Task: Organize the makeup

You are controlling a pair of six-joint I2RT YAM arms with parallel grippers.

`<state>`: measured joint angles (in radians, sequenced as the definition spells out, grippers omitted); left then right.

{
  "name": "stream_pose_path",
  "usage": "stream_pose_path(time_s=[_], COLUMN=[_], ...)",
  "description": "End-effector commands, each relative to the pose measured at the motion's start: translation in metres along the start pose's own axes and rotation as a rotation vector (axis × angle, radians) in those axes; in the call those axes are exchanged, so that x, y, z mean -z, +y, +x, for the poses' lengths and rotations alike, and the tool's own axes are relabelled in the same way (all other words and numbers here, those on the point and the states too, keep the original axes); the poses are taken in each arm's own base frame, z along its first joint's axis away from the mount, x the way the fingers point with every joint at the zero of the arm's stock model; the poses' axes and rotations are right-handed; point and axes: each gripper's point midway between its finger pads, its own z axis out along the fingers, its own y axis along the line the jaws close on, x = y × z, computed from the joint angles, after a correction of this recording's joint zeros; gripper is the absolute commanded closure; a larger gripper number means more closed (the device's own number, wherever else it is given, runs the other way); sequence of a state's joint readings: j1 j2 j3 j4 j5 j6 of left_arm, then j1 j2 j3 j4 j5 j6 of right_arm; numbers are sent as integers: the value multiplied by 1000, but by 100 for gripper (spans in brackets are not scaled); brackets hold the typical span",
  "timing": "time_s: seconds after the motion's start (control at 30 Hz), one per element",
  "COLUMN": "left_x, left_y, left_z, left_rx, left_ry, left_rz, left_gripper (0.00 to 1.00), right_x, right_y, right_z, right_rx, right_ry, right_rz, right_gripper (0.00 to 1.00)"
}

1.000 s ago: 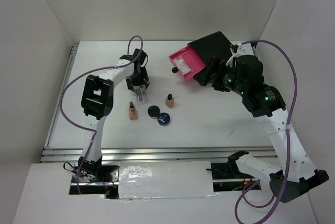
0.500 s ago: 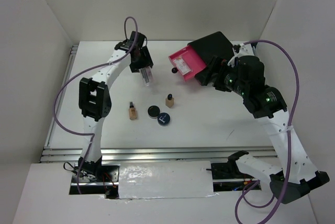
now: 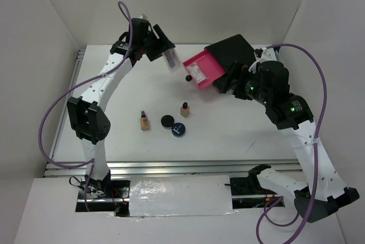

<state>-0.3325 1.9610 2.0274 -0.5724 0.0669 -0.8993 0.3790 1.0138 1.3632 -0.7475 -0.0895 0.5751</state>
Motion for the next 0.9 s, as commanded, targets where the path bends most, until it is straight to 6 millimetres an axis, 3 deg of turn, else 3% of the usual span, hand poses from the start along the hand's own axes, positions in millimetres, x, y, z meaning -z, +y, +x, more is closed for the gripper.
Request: stream_pose_path(time_s=[0.0,0.07,0.13,0.27,0.4,0.7,0.8,0.83,0.87], left_x=[13,9,-9,-46,-63,-102,-100,-102,-101], left_y=[-94,-116,-133,-130,-136,-108,-115,-114,-117], left_z=[-11,-17,-2,16,22,61,61,63,63], left_rx=[72,82,110,207,250,259,244,234,232], left_ry=[-68,-102,-100,-77,-86,-50,-60,-61,-61], left_rz=[330,351,384,368,365,217,228,217,224], left_gripper=[91,92,92,93,92,84,58,41,34], right_x=[8,9,11,16,20,28,28,28,26], right_y=[14,14,13,11,8,2,1,0,-1], right_z=[-21,-21,-22,-25,-28,-31,-30,-30,-29], right_rx=[18,17,20,33,46,80,90,93,96], right_ry=[-73,-75,-80,-93,-100,-120,-117,-115,-112], right_rz=[-44,-46,-38,-20,-4,29,33,34,37], right_gripper=[0,0,0,0,0,0,0,0,0])
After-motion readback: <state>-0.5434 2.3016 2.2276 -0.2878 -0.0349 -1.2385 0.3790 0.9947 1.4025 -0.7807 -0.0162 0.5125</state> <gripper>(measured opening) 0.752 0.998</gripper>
